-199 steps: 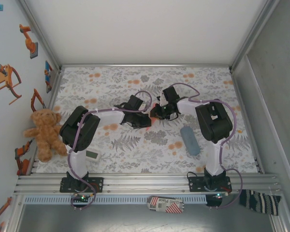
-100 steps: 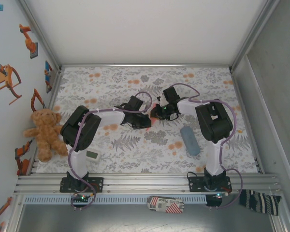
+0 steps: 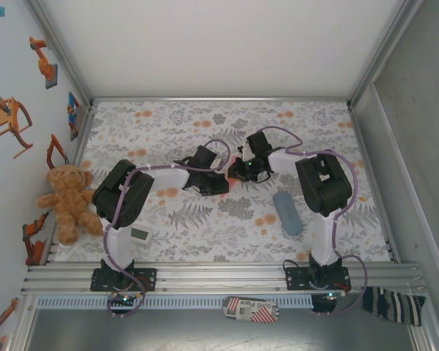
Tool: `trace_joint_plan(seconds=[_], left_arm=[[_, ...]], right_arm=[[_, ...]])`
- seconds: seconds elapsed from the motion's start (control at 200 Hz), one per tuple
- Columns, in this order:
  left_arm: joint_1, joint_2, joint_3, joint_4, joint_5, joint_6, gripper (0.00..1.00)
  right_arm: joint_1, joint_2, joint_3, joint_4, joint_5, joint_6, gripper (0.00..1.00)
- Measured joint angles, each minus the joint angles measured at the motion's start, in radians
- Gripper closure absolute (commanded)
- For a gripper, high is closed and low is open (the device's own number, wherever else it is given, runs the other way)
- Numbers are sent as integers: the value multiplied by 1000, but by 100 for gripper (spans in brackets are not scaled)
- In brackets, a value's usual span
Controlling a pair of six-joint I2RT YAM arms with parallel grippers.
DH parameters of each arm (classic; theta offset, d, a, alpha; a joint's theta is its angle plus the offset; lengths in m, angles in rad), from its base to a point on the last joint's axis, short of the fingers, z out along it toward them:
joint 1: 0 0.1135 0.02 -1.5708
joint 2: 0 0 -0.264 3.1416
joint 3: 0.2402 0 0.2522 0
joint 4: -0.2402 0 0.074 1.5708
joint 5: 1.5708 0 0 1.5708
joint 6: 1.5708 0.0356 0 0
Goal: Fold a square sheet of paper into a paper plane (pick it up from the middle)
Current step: Fold the wing for the fifth time at the center of the table.
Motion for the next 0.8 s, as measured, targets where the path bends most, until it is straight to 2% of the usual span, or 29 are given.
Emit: trace_joint_plan(seconds=[0.801], left_arm=[[-18, -46, -27, -69, -27, 2, 85]], right_arm=[[-1, 3, 1, -2, -3, 0, 85]])
